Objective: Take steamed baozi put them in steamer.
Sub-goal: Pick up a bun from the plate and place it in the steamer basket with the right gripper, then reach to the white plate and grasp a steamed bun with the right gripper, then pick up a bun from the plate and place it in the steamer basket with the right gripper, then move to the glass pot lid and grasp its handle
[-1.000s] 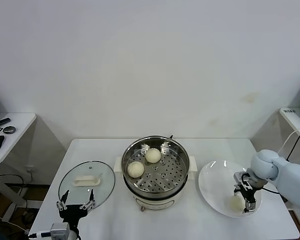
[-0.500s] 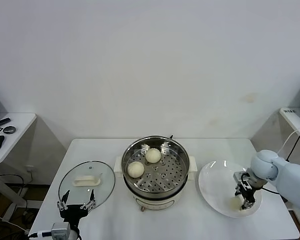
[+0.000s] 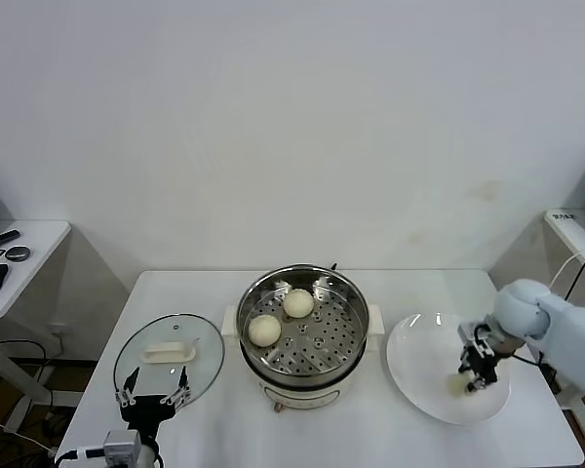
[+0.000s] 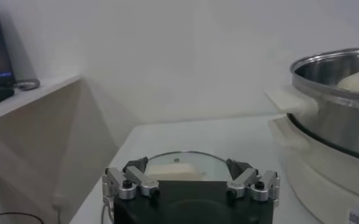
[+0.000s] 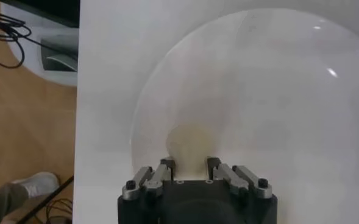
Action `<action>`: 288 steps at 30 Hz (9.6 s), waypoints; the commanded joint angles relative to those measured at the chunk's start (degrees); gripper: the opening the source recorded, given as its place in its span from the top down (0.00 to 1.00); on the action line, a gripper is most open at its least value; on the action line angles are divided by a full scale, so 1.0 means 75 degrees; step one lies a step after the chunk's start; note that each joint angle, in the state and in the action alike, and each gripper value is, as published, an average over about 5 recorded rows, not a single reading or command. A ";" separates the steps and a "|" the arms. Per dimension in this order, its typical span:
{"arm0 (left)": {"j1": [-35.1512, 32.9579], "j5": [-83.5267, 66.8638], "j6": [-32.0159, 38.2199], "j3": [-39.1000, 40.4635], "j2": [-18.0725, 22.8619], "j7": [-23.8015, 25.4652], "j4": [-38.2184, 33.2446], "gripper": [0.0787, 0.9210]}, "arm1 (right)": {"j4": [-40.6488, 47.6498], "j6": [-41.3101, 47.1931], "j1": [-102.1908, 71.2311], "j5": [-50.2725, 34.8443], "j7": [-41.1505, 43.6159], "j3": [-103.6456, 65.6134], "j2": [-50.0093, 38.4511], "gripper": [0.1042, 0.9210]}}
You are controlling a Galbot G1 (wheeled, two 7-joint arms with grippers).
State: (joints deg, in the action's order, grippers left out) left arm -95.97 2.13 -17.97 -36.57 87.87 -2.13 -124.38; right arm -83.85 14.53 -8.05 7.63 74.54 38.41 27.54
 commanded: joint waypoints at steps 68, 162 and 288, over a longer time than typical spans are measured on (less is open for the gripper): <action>-0.0107 0.0180 0.0246 0.0003 0.0103 -0.0161 -0.0508 0.12 | -0.0360 -0.6636 0.4642 0.0265 -0.0940 0.4660 0.5526 0.66; -0.0567 -0.0060 0.0015 -0.0128 -0.0001 0.0082 -0.0291 0.12 | 0.2448 -0.1581 -0.1423 0.1812 -0.0889 -0.1954 0.0964 0.12; 0.0043 -0.0545 0.0653 0.0167 0.0248 -0.0792 -0.1183 0.12 | -0.0898 0.0898 -0.0384 -0.5510 -0.5127 -0.4885 0.1066 0.12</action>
State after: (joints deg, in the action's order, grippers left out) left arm -96.42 -0.08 -14.81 -36.21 89.15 -5.66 -132.47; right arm -87.23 32.31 16.77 -27.50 49.80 45.65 45.36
